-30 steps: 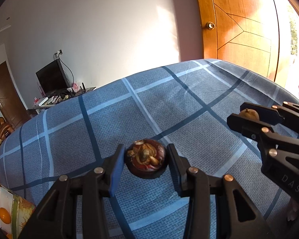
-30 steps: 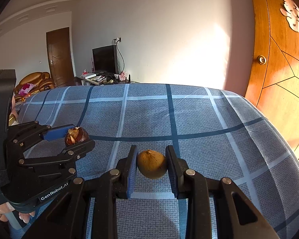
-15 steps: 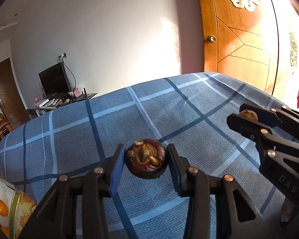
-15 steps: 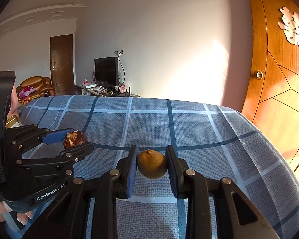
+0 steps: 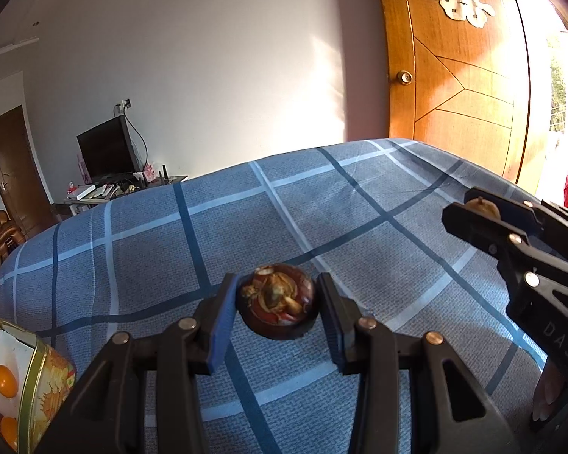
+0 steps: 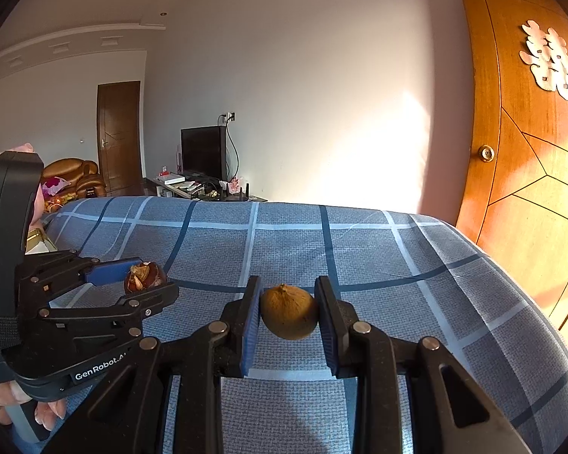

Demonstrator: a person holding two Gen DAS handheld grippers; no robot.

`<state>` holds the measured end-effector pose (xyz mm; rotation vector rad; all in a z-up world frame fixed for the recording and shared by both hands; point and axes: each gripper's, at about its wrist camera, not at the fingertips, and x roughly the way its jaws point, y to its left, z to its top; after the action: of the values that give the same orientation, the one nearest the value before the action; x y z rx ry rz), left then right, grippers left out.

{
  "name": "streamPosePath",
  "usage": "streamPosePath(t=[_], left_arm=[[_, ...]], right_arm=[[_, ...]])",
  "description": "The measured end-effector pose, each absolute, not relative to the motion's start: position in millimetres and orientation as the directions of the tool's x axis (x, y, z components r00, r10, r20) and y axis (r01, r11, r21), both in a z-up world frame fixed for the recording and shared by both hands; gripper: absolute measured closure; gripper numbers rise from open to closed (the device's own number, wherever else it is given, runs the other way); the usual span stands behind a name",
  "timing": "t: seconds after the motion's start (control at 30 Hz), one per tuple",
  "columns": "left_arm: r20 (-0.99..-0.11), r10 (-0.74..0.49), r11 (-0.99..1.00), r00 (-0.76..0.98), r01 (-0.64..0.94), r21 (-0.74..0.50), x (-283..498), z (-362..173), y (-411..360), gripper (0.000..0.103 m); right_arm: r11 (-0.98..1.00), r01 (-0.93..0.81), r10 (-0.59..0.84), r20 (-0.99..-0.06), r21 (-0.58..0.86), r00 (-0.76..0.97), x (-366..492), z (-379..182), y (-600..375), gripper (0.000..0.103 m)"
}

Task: Organize fruits
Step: 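Carry the dark brown fruit and yellow-brown fruit over the gold tin tray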

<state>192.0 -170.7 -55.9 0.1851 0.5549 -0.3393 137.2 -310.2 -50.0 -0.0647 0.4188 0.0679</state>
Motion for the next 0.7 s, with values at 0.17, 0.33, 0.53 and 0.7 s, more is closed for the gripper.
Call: streamPosePath(t=[0.17, 0.33, 0.53, 0.7], left_arm=[[-0.543, -0.258, 0.932, 0.799, 0.354, 0.078, 186.2, -56.2, -165.3, 0.059], [-0.537, -0.253, 0.933, 0.805, 0.351, 0.086, 179.9, -55.7, -161.7, 0.059], [-0.549, -0.243, 0.937, 0.8, 0.341, 0.083, 174.9, -57.5, -154.4, 0.059], [-0.556, -0.234, 0.939, 0.798, 0.334, 0.083, 168.4, -58.8, -149.1, 0.059]], right_arm=[[0.995, -0.084, 0.056, -0.406, -0.051, 0.912, 135.5, -49.4, -307.4, 0.073], [0.994, -0.091, 0.061, -0.4, -0.056, 0.915, 132.9, -48.9, -304.3, 0.073], [0.992, -0.106, 0.07, -0.392, -0.072, 0.917, 129.4, -48.9, -297.1, 0.073], [0.988, -0.131, 0.088, -0.389, -0.084, 0.917, 126.2, -49.1, -290.3, 0.073]])
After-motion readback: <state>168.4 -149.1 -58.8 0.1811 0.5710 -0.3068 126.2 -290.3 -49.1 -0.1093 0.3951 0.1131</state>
